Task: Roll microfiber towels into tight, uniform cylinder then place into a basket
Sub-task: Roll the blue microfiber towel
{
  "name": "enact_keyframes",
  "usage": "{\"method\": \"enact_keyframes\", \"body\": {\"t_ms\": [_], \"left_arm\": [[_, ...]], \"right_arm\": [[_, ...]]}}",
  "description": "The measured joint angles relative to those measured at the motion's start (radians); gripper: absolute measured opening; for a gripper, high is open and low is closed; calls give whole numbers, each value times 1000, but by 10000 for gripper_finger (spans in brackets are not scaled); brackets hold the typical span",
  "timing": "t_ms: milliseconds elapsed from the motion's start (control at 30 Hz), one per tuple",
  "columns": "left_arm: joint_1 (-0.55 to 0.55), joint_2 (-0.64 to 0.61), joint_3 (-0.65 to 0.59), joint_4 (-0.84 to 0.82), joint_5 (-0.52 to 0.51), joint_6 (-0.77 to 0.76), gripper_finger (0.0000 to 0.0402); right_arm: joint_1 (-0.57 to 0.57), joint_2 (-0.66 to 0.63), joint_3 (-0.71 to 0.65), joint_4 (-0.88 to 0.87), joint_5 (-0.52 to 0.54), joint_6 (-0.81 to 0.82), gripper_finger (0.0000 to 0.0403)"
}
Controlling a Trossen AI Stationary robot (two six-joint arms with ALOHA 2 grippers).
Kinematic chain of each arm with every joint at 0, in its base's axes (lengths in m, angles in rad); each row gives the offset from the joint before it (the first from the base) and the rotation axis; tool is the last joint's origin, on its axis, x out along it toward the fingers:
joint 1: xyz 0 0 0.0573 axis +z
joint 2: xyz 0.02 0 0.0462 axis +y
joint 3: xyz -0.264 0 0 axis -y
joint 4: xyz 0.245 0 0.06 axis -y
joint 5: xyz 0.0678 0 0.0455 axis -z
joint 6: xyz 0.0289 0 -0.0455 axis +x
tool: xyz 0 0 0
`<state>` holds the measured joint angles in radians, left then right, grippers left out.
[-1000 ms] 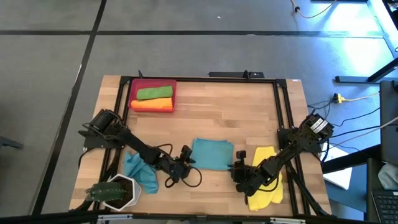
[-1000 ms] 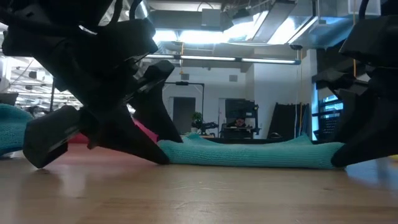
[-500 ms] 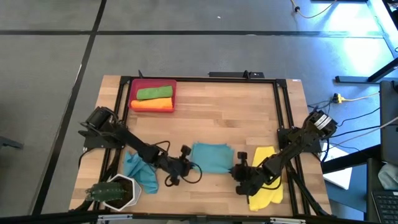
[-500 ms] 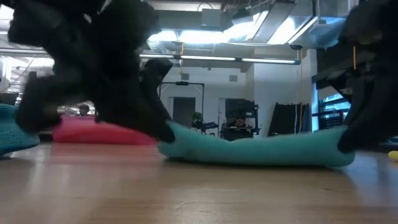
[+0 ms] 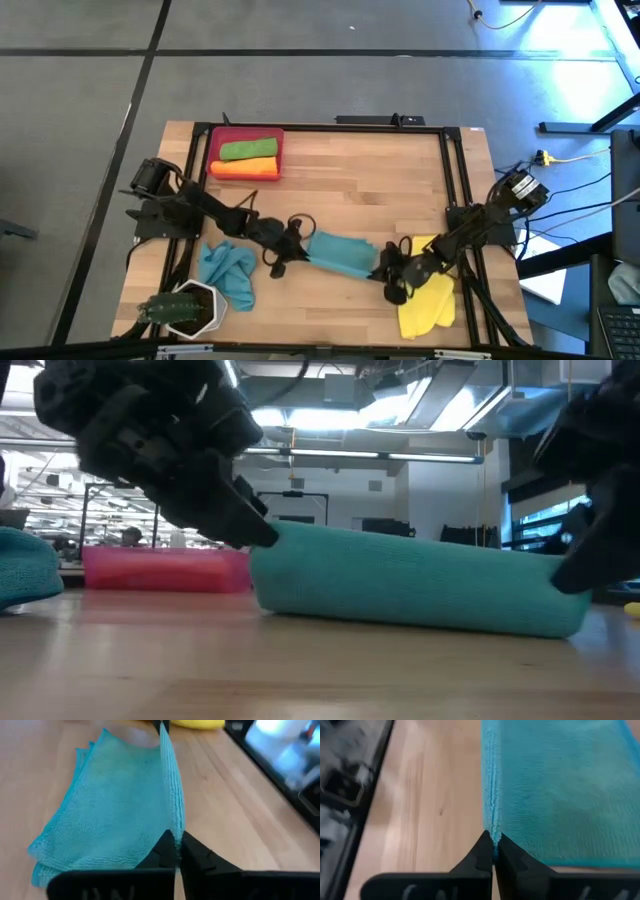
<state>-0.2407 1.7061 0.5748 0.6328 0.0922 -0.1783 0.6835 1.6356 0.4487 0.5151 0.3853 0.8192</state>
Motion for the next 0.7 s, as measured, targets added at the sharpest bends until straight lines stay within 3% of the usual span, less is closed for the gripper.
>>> {"method": "enact_keyframes", "body": {"t_ms": [167,433,700], "left_arm": [[60,2,-27,10,53,-143,0],[108,10,-29,-9,39,-156,7],[102,-6,-16,-38,109,-53,96]], "right_arm": [[-50,-1,-136,217,20,90,4],[-124,-2,-157,174,32,174,3],[-144,-2,-98,0,29,199,3]]}}
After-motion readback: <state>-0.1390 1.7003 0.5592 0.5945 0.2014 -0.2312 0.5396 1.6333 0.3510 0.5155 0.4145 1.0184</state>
